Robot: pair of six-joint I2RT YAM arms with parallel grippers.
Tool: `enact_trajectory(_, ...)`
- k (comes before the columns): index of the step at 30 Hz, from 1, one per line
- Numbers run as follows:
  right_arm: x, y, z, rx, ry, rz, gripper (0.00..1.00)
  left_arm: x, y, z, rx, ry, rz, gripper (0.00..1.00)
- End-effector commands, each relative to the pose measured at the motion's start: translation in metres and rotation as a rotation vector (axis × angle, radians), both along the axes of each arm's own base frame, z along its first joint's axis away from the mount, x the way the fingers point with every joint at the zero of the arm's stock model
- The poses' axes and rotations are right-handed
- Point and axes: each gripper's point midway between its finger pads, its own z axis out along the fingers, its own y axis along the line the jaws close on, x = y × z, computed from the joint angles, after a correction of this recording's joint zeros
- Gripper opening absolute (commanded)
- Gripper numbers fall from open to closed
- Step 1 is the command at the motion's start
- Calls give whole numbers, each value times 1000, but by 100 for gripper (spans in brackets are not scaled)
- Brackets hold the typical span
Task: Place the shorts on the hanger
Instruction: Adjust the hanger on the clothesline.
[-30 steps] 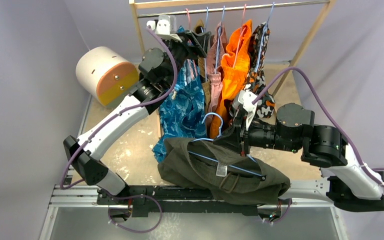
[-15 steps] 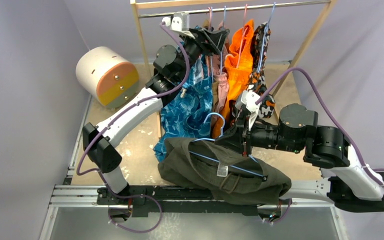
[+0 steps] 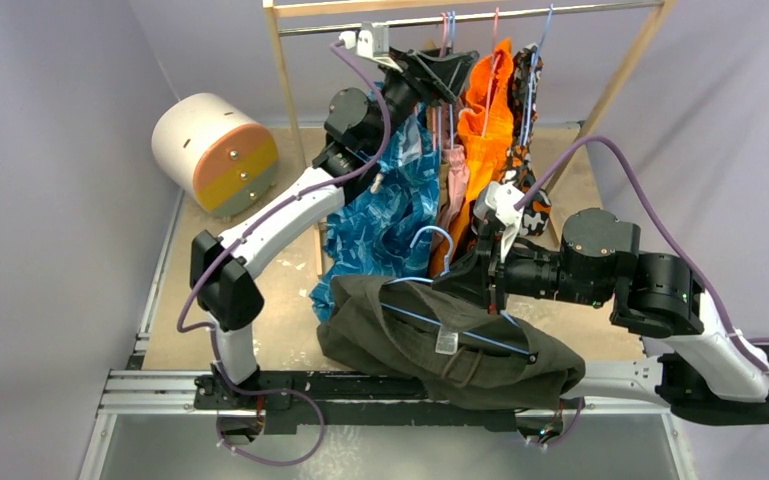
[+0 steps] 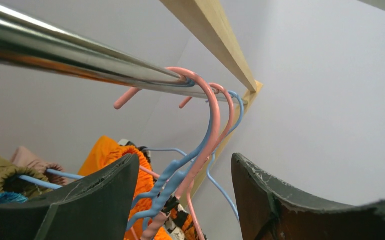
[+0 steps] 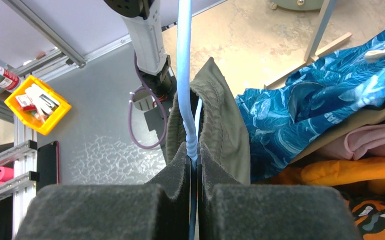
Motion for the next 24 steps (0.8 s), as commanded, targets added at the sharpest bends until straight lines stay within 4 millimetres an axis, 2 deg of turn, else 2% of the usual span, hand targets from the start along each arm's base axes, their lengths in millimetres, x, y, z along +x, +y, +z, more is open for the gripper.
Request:
enact_trajectory(1, -3, -4, 31, 108, -36, 7, 0, -14, -25, 14, -76, -30, -141, 66)
enact_trajectory(6, -5, -3, 32, 122, -34, 13, 0, -16, -40, 13, -114, -19, -198, 65)
enact_trajectory(9, -4, -4, 35, 123, -35, 10, 0, -21, -37, 11, -101, -18, -200, 64)
enact_trajectory(13, -5, -4, 35, 123, -35, 13, 0, -29, -2, 11, -57, -38, -65, 74)
enact_trajectory(17, -6, -3, 37, 123, -40, 25, 0, -43, 36, 27, -15, -68, 41, 82)
enact_trajectory(19, -7, 0, 38, 122, -44, 37, 0, -51, 52, 34, -11, -72, 80, 82)
enact_trajectory(24, -6, 7, 43, 121, -55, 55, 0, -79, 72, 54, -6, -97, 59, 82)
